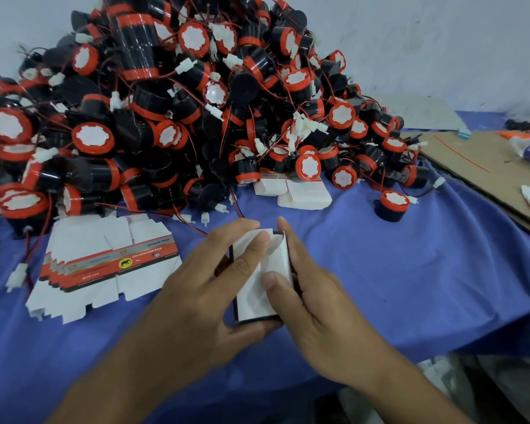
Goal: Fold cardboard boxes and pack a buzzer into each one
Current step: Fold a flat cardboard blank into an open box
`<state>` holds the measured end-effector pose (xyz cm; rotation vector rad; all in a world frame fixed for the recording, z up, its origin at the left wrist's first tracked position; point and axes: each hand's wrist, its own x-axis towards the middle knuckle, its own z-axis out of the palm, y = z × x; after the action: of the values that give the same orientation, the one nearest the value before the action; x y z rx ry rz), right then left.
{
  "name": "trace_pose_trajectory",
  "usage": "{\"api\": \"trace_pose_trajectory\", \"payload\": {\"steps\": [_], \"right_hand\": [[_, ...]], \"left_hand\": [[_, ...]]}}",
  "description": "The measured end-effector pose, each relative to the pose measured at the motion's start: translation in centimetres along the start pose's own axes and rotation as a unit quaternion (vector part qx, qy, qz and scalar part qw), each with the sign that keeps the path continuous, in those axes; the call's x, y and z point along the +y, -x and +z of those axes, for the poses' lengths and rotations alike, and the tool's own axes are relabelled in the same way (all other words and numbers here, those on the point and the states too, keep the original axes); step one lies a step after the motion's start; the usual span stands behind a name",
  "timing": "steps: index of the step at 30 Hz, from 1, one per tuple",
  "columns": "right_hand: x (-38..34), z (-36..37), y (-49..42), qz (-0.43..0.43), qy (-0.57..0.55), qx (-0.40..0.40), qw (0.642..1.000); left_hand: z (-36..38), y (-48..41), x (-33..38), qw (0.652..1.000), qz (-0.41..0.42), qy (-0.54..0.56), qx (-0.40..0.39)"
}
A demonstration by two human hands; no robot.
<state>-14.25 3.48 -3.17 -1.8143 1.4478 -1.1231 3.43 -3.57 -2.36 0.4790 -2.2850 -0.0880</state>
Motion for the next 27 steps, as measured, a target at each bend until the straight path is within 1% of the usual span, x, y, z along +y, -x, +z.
{"api": "trace_pose_trajectory", "payload": {"steps": [5,11,15,18,20,24,27], "right_hand": [[0.1,0.8,0.1,0.003,0.037,0.013,0.999],[0.0,1.0,-0.1,0.008,0.034,0.047,0.998],[-0.4,0.6,0.0,0.013,-0.020,0.027,0.999],[-0.6,0.0,-0.3,0.030,-0.125,0.019,0.992],[-0.8,-0.4,-0.5,0.023,-0.142,0.026,0.989],[-1.0,-0.3,-0.7,-0.001,-0.096,0.025,0.995],[-0.7,-0.3,-0.6,-0.008,-0.056,0.031,0.998]], "left_hand": [[0.4,0.2,0.2,1.000,-0.005,-0.022,0.012],[0.6,0.1,0.8,0.999,-0.011,-0.040,0.020],[0.6,-0.1,0.9,0.999,-0.012,-0.047,0.016],[0.5,-0.1,0.7,0.998,-0.024,-0.060,0.022],[0.5,-0.1,0.8,0.997,-0.027,-0.070,0.031],[1.0,0.1,1.2,0.996,-0.027,-0.065,0.062],[1.1,0.0,1.3,0.997,-0.027,-0.044,0.058]]}}
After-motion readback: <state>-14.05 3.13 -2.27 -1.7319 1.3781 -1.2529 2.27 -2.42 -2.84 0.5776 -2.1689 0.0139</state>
